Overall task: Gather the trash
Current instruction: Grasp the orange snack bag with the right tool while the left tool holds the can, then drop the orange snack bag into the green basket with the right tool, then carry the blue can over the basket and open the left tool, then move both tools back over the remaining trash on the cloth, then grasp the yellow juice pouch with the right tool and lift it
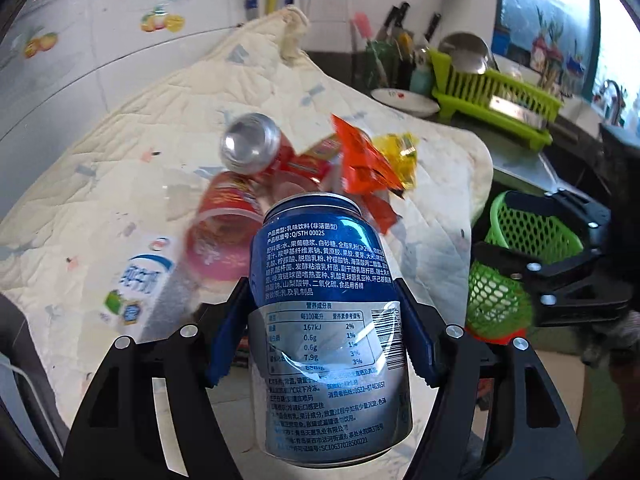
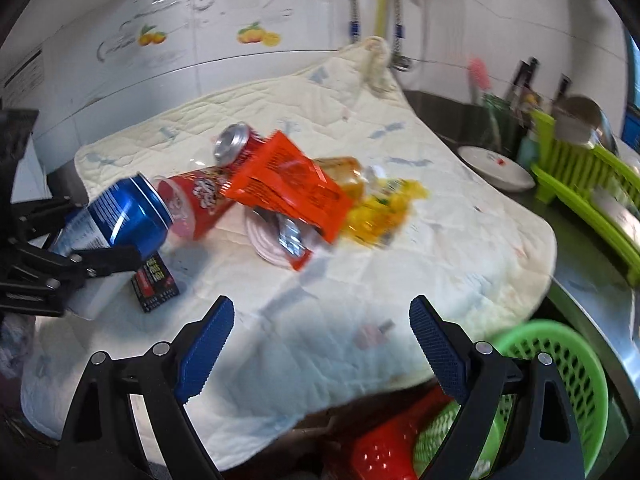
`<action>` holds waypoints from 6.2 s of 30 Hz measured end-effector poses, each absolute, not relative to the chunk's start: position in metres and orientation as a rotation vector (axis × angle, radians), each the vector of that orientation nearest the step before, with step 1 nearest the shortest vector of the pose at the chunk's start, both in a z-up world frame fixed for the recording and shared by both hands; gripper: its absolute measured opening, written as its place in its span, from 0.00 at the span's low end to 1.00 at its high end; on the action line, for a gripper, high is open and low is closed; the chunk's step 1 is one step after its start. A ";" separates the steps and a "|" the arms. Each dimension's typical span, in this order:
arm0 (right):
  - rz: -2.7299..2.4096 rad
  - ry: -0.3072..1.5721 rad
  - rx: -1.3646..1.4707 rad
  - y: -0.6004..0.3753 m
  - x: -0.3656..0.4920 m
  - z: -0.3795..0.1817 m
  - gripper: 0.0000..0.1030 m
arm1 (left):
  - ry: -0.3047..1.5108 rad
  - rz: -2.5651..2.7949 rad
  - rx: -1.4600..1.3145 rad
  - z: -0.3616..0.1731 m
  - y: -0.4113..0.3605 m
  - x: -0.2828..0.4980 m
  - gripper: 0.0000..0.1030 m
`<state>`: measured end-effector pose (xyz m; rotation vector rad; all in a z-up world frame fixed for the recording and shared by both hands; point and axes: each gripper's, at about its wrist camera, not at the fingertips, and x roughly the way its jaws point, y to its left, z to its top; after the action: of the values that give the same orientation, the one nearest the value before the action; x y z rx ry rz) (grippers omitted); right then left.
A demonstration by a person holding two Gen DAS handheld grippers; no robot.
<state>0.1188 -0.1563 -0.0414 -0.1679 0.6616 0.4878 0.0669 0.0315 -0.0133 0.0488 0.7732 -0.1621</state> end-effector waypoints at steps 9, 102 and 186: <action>0.527 0.646 -0.246 -0.106 0.157 -0.046 0.82 | 0.753 -0.121 0.010 -0.006 0.061 0.061 0.67; -0.150 0.670 0.175 -0.424 0.034 -0.086 0.53 | 0.824 -0.736 0.145 -0.017 -0.238 0.125 0.67; 0.317 0.873 0.216 -0.167 0.304 -0.066 0.40 | 0.845 -0.211 -0.110 -0.032 0.029 0.126 0.70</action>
<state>0.3044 -0.1666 -0.0657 0.2158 0.8729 0.3167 0.1264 0.0291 -0.0317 -0.1099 0.8448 -0.2108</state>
